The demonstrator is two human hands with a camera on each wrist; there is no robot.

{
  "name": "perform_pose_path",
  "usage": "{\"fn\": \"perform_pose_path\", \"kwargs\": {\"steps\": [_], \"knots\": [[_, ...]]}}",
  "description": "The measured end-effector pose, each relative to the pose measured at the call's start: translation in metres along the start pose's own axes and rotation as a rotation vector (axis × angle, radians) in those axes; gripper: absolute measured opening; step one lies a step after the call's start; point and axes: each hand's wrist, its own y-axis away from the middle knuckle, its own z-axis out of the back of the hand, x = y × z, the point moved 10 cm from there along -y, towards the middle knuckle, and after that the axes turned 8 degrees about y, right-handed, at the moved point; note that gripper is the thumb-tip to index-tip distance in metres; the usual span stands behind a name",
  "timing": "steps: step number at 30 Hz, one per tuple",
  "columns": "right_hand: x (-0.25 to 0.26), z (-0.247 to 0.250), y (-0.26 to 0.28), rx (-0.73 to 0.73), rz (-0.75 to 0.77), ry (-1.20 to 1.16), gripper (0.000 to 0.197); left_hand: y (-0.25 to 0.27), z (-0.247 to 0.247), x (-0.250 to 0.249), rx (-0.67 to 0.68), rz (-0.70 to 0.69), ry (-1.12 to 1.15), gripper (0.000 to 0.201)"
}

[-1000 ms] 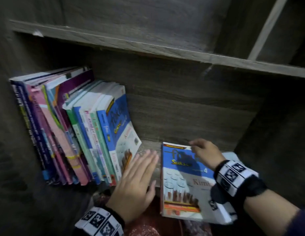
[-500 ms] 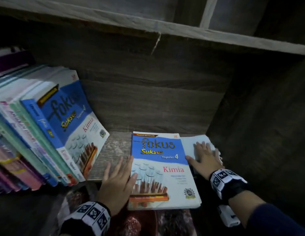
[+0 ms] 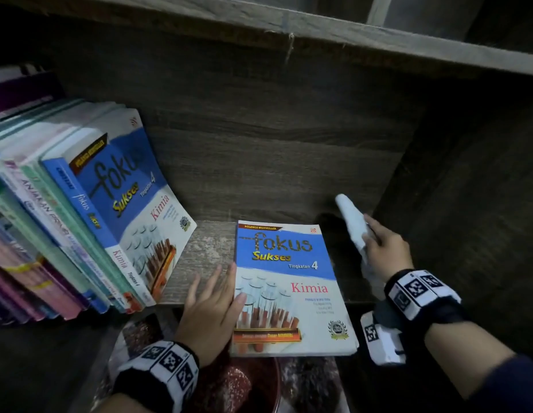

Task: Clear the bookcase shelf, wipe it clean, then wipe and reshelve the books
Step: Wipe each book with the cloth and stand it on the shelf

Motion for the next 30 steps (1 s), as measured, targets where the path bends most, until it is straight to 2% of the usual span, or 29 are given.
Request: {"fn": "perform_pose_path", "kwargs": {"steps": [2,4,6,7,9,13,16,23,25,30], "knots": [[0.034,-0.011,0.014,0.141,0.138,0.102,0.045,0.000,0.002,-0.001,-0.007,-0.004,0.009,0.087],[0.058,-0.051,0.037,0.418,0.294,0.349,0.049,-0.001,0.002,0.000,-0.010,-0.009,-0.013,0.083],[0.058,-0.096,0.056,0.665,0.390,0.578,0.057,0.000,0.000,0.001,0.012,0.000,-0.030,0.071],[0.055,-0.110,0.057,0.720,0.416,0.682,0.060,0.001,-0.001,0.002,0.007,-0.004,-0.021,0.063],[0.052,-0.126,0.049,0.751,0.439,0.849,0.062,0.002,0.001,0.000,-0.020,-0.030,-0.015,0.057],[0.064,-0.135,0.023,0.736,0.449,0.949,0.059,0.003,0.003,-0.002,-0.002,-0.015,0.015,0.063],[0.078,-0.147,0.015,0.739,0.454,0.965,0.059,0.001,0.005,-0.003,-0.013,-0.017,0.024,0.081],[0.109,-0.177,0.028,0.743,0.509,0.892,0.056,0.001,0.007,-0.005,-0.031,-0.013,0.043,0.085],[0.108,-0.176,0.037,0.739,0.528,0.881,0.056,0.002,0.005,-0.004,-0.060,-0.020,0.034,0.083],[0.104,-0.158,0.084,0.752,0.567,0.800,0.054,0.005,0.001,0.000,-0.141,-0.030,0.037,0.065]]}}
